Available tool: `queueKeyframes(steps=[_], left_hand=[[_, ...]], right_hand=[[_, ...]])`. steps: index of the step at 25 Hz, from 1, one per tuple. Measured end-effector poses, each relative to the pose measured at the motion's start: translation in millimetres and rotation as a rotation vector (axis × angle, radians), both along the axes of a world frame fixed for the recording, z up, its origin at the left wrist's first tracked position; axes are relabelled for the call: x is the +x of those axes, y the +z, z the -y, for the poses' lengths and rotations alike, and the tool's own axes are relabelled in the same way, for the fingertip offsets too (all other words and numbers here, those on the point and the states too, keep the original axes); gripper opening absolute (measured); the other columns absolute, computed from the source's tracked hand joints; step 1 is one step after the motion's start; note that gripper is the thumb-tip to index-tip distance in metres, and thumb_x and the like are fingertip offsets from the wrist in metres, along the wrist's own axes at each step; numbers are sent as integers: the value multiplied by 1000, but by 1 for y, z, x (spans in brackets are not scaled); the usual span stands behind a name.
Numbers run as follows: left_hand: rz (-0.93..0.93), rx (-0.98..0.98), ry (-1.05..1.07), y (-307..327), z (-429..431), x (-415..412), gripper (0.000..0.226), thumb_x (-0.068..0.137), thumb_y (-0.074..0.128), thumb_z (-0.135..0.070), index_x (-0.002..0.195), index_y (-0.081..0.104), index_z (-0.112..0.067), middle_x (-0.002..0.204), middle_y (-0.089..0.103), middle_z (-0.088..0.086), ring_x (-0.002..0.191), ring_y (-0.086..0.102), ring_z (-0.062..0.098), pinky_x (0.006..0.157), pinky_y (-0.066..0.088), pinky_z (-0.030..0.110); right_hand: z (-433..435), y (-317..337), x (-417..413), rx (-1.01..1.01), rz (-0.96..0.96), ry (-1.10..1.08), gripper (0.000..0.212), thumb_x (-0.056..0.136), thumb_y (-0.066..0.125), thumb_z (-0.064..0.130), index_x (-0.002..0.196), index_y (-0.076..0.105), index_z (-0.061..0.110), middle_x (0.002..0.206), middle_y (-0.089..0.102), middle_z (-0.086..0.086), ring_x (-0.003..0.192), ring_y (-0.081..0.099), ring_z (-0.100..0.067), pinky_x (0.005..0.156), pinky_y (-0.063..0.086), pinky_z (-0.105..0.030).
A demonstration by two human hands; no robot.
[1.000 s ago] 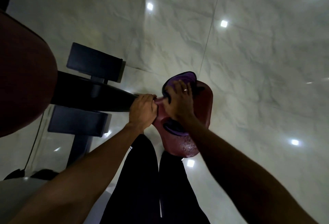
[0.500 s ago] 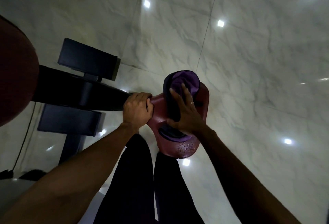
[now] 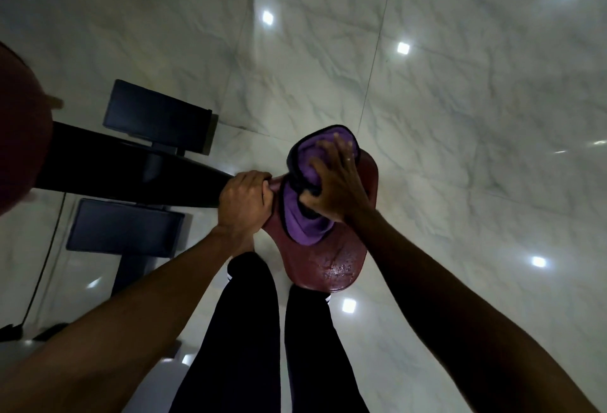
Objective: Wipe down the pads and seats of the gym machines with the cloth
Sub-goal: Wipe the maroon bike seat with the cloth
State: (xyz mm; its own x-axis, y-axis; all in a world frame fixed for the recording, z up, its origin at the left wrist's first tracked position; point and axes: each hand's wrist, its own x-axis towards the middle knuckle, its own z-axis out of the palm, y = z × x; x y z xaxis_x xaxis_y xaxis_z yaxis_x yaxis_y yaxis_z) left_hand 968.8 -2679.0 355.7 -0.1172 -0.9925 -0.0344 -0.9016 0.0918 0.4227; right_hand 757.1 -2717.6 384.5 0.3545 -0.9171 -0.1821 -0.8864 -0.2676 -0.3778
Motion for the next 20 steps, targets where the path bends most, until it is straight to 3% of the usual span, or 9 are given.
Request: queueKeyframes(steps=[1, 3, 5, 7, 9, 11, 13, 17, 20], left_hand=[[12, 8, -2, 0, 0, 0, 39, 94, 37, -20, 101, 72, -5, 90, 72, 11, 80, 65, 31, 74, 52, 38], [27, 11, -10, 2, 3, -4, 41, 94, 36, -22, 103, 72, -5, 92, 72, 11, 82, 66, 30, 79, 51, 40], [21, 19, -30, 6, 4, -12, 42, 96, 35, -24, 105, 71, -6, 92, 72, 10, 83, 67, 29, 80, 51, 39], [19, 33, -11, 11, 7, -27, 40, 99, 36, -28, 101, 71, -9, 88, 72, 8, 77, 67, 27, 73, 50, 36], [45, 39, 43, 13, 14, -39, 40, 103, 37, -30, 92, 71, -14, 77, 72, 6, 65, 66, 26, 60, 47, 33], [85, 12, 69, 10, 18, -42, 41, 103, 36, -30, 83, 69, -16, 67, 68, 5, 56, 63, 25, 53, 43, 31], [103, -6, 48, 5, 18, -40, 40, 102, 38, -29, 82, 70, -17, 68, 69, 4, 57, 64, 26, 54, 44, 32], [102, -35, 30, 6, 17, -41, 32, 97, 45, -25, 88, 74, -15, 74, 72, 3, 63, 66, 24, 60, 48, 32], [134, -48, 29, 10, 17, -41, 24, 96, 51, -24, 88, 73, -17, 72, 70, 1, 61, 64, 23, 60, 46, 31]], right_hand=[[8, -2, -9, 81, 13, -102, 68, 75, 64, 43, 131, 59, 6, 150, 45, -19, 145, 31, -40, 118, 28, -59], [5, -3, -33, 187, 62, -321, 68, 78, 66, 36, 140, 52, 12, 155, 42, -10, 142, 40, -35, 109, 42, -52], [-26, -3, -40, 113, 88, -432, 66, 79, 64, 37, 141, 53, 17, 156, 40, -7, 140, 43, -35, 102, 48, -54], [-59, -6, -20, 92, 81, -429, 69, 84, 61, 52, 143, 53, 18, 161, 34, -12, 150, 27, -36, 117, 33, -60], [-70, -9, 5, 81, 38, -316, 80, 83, 57, 69, 143, 53, 17, 161, 33, -16, 153, 19, -40, 122, 16, -59], [-49, -17, 9, 1, 21, -138, 72, 86, 55, 66, 137, 61, 16, 158, 40, -15, 150, 27, -41, 122, 19, -60], [-8, -22, -6, -20, -11, -79, 58, 92, 56, 56, 133, 66, 17, 153, 48, -13, 146, 36, -39, 119, 26, -59], [22, -16, -40, 129, -27, -381, 56, 96, 58, 50, 142, 57, 20, 156, 43, -9, 143, 38, -33, 118, 33, -51], [-16, -13, -33, 73, -19, -422, 62, 92, 52, 56, 140, 58, 17, 158, 40, -12, 149, 29, -36, 122, 23, -55]])
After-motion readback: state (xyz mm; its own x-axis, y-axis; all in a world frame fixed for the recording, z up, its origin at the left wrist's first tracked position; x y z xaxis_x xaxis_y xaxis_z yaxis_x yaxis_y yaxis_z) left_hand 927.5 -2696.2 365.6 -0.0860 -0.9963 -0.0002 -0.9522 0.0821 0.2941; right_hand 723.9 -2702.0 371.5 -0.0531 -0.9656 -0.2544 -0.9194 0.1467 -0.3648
